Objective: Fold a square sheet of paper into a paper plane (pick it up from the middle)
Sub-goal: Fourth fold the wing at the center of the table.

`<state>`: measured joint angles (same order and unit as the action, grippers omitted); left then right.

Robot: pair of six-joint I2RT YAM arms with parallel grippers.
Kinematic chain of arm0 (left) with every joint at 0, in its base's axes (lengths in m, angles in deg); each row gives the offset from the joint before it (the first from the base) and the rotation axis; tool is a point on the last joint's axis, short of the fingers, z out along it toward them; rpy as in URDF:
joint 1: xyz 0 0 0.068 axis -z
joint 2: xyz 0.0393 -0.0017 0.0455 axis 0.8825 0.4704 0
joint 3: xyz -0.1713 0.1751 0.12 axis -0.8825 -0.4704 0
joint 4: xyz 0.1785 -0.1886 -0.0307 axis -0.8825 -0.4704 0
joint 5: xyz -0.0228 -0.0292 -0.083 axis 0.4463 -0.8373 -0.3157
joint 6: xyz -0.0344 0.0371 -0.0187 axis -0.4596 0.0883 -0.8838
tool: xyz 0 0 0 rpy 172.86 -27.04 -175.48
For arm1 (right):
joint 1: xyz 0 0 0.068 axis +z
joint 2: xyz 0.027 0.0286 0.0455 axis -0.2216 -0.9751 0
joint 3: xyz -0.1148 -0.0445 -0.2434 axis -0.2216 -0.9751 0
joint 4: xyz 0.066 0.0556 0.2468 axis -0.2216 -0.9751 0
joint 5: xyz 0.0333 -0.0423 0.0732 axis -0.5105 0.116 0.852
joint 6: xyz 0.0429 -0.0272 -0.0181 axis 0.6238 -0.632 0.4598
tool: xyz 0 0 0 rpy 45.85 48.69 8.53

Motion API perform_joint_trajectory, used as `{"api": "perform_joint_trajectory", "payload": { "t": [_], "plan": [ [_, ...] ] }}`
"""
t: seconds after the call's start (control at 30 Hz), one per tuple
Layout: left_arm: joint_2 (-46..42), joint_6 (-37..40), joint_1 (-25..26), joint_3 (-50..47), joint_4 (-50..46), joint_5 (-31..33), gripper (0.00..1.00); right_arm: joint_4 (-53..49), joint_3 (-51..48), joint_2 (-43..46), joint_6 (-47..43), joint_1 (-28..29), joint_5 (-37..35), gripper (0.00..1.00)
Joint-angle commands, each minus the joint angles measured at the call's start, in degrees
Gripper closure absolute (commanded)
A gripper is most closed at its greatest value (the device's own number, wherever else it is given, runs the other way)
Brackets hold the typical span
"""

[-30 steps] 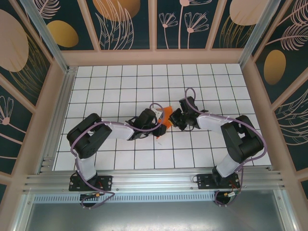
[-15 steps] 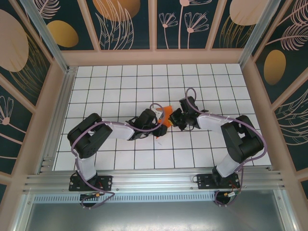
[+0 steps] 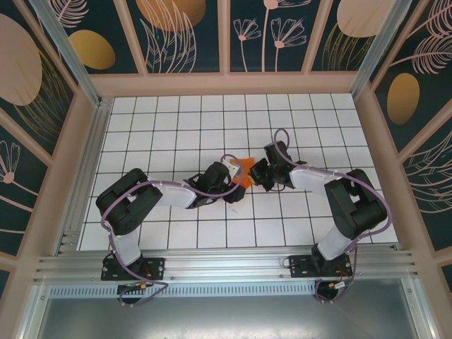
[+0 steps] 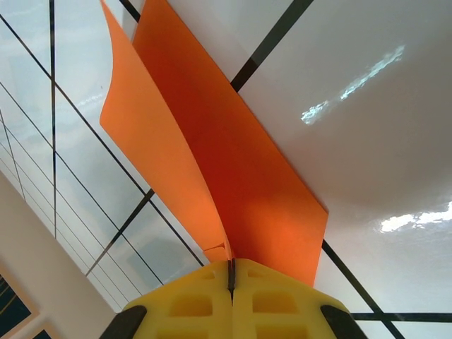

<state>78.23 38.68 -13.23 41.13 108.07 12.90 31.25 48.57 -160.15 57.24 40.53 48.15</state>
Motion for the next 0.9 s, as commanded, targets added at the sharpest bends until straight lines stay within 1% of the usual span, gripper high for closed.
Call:
{"api": "perform_joint_trajectory", "payload": {
  "t": [0.0, 0.23, 0.37, 0.47, 0.57, 0.63, 0.7, 0.77, 0.87],
  "plan": [
    [-0.77, 2.78, 1.06, 1.27, -2.32, 3.2, 0.58, 0.02, -0.14, 1.63, 1.52, -0.55, 0.38, 1.0],
    [-0.11, 3.47, 1.82, 2.0, -3.28, 5.09, 0.65, -0.27, -0.24, 1.86, 1.78, -0.74, 0.53, 1.0],
    [-0.02, 2.96, 1.82, 1.98, -3.15, 6.01, 0.74, -0.39, -0.32, 2.03, 1.58, -0.91, 0.71, 1.0],
    [-0.25, 2.41, 1.8, 1.33, -2.22, 5.82, 0.78, -0.11, -0.58, 2.31, 0.96, -1.26, 1.05, 1.0],
    [-0.44, 1.53, 1.83, 0.34, -0.93, 5.47, 0.85, 0.62, -0.87, 2.87, -0.34, -1.74, 1.71, 0.89],
    [-0.59, 1.06, 1.76, -0.28, 0.02, 5.33, 0.89, 1.36, -1.15, 3.43, -1.6, -2.22, 2.1, 0.79],
    [-0.42, 0.69, 1.82, -0.81, 0.86, 5.33, 0.93, 1.99, -1.12, 3.7, -3.43, -2.66, 2.82, 0.71],
    [-0.37, 0.2, 1.82, -1.26, 1.7, 5.49, 0.96, 2.65, -1.12, 3.41, -5.16, -3.34, 4.01, 0.67],
    [-0.25, -0.28, 1.79, -1.68, 2.67, 5.3, 1.0, 2.97, -1.11, 2.61, -7.6, -4.12, 5.72, 0.65]
  ]
}}
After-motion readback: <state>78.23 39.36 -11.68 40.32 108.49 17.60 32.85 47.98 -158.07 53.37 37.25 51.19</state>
